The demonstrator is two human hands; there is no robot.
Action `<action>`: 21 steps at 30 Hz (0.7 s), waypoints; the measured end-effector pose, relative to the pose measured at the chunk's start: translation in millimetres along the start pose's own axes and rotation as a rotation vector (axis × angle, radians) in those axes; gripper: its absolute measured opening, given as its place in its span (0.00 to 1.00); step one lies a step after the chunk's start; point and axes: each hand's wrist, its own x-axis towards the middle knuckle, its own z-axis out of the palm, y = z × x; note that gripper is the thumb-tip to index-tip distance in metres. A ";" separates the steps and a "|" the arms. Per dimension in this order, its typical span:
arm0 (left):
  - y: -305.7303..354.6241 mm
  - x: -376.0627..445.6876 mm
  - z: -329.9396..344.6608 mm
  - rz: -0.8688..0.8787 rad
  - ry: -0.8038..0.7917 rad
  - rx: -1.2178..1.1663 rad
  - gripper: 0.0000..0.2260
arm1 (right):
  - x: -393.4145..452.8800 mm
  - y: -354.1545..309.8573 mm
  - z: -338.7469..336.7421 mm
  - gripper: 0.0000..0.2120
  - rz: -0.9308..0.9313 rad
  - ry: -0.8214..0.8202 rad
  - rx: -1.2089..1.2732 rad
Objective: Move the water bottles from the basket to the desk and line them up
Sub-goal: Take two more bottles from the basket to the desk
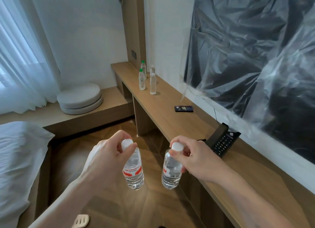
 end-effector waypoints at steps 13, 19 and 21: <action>-54.8 184.1 -6.9 -0.117 0.100 -0.028 0.07 | 224.1 -6.6 -28.9 0.06 -0.039 -0.045 -0.036; -105.0 270.9 -17.7 -0.120 0.048 -0.015 0.08 | 321.2 -20.1 -13.7 0.05 -0.018 -0.061 -0.052; -126.0 303.2 -22.7 -0.105 0.029 -0.004 0.08 | 353.8 -26.2 -4.6 0.04 -0.004 -0.059 -0.058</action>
